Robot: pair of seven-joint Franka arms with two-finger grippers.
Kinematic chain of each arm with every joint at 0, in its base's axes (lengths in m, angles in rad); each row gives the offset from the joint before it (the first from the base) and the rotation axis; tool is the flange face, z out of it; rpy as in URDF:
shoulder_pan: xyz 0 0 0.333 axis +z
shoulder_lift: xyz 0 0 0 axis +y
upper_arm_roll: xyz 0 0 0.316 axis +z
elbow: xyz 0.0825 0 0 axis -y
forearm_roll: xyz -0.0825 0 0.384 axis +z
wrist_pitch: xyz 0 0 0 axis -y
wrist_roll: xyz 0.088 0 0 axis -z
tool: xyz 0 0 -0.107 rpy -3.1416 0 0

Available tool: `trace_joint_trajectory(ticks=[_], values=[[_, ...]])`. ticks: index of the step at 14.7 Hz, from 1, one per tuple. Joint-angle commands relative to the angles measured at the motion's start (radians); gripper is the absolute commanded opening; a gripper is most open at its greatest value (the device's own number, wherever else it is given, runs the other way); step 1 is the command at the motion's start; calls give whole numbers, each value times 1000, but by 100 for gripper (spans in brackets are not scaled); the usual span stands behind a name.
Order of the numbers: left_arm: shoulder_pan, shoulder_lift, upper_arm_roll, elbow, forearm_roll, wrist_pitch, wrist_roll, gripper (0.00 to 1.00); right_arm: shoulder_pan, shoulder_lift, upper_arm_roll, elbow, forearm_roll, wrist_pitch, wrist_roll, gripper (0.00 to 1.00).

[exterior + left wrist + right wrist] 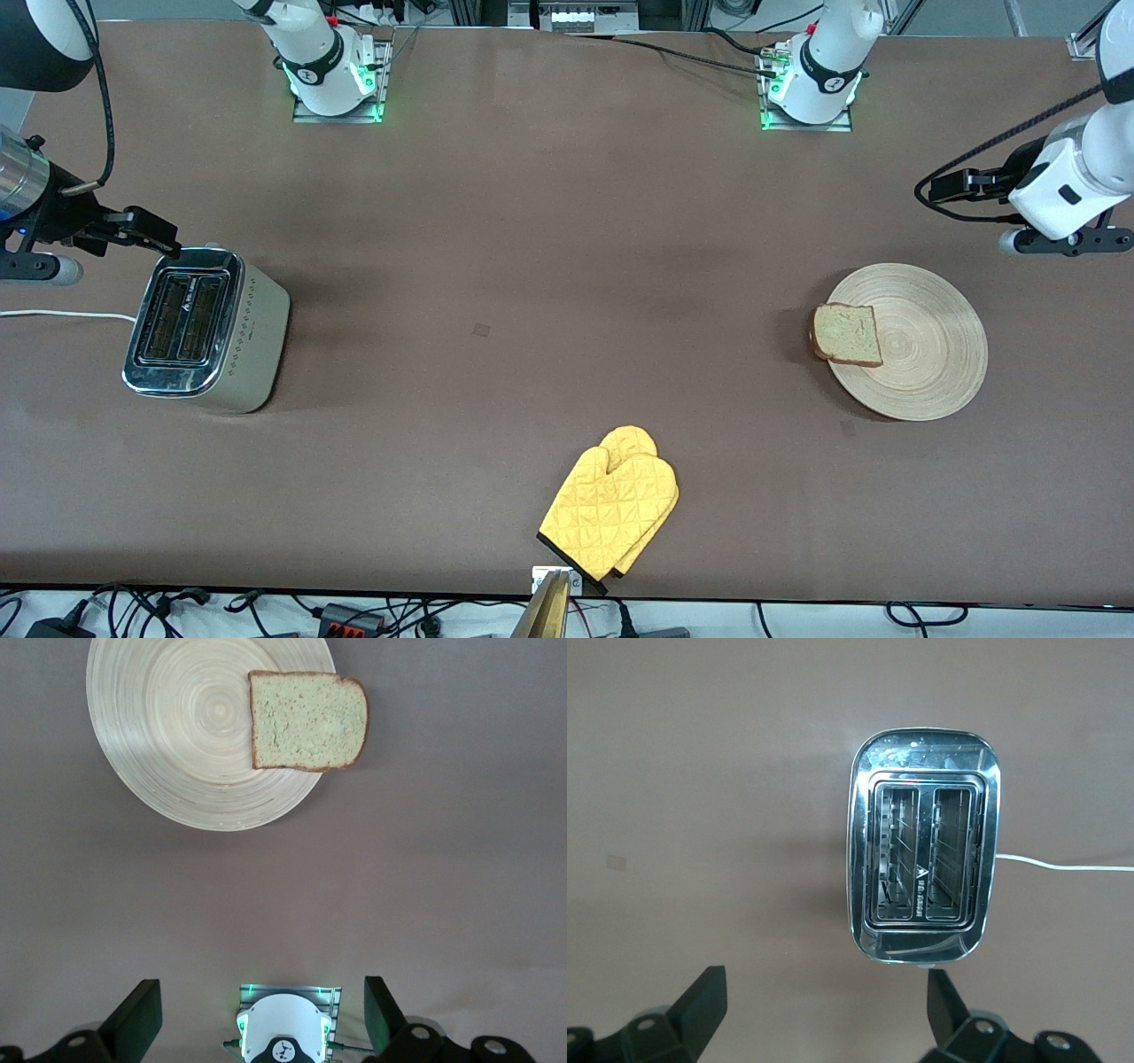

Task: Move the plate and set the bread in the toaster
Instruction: 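Reach the left gripper toward the wooden plate's rim, then grip the wooden plate's rim with the left gripper and tilt it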

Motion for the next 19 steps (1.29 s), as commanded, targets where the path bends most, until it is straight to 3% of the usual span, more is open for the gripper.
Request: trace_joint_trajectory(ticks=[1,4,7,10,16,19], values=[[65,111,0,125,-20,-52,25,100,2,-2,-2,13,2,-19,-8,100],[192,188,0,130,-114,-41,270,100,2,-2,-2,13,2,-19,-9,100],[323,270,-1,124,-251,-44,311,100,2,-2,-2,15,2,-19,-9,100],[331,330,-6,117,-266,-21,312,100,1,-2,-2,15,3,-21,-9,100],[386,551,-9,79,-386,160,502,98,1,-2,-2,15,3,-21,-9,100],[393,600,-9,79,-395,229,539,98,1,-2,-2,13,3,-21,-9,100]])
